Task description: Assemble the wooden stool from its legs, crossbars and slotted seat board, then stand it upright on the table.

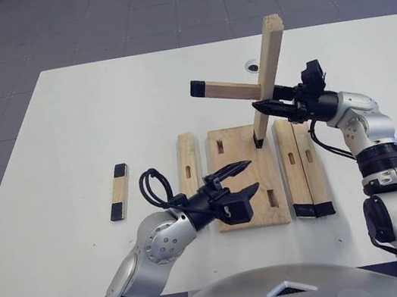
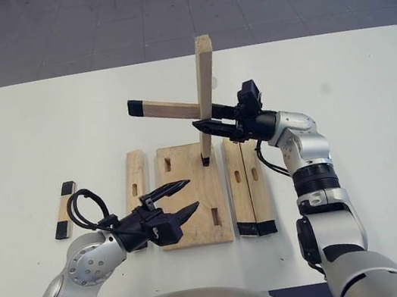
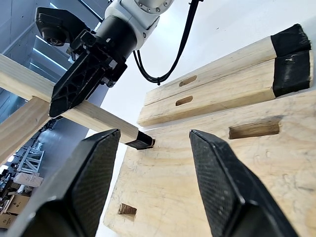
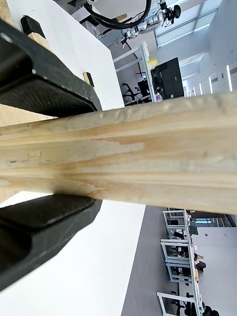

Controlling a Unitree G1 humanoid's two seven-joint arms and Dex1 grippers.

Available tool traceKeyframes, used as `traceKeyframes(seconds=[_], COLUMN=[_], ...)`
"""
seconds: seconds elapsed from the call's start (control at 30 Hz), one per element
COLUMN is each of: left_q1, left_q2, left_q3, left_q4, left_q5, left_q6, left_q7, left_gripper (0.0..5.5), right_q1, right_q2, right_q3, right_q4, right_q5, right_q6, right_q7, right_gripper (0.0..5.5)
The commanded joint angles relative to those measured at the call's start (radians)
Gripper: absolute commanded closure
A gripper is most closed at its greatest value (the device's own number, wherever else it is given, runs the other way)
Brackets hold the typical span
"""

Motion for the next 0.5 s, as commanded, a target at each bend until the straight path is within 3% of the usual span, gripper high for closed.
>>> traceKeyframes(seconds=[0.03,0.27,0.5], left_q1=[0.006,0.007,0.012], left_q2=[0.005,-0.002,-0.005], left_q3=[0.012,0.013,0.012], left_q4=[0.001,-0.001,-0.006], left_q5=[0.0,0.003,0.003], left_q6=[0.011,0.014,0.014], left_q7=[-0.011,-0.017,-0.022], left_gripper=[2.9,2.9,2.9], right_q1=[0.005,0.029,-0.04], right_q2=[0.004,0.013,0.005], right_q3=[0.004,0.037,0.101], right_q4=[0.003,0.031,0.34], right_q5=[-0.004,-0.03,-0.152], right_q6=[-0.011,-0.028,-0.116], right_q7=[-0.013,-0.021,-0.104], right_gripper=[3.35,3.35,3.35])
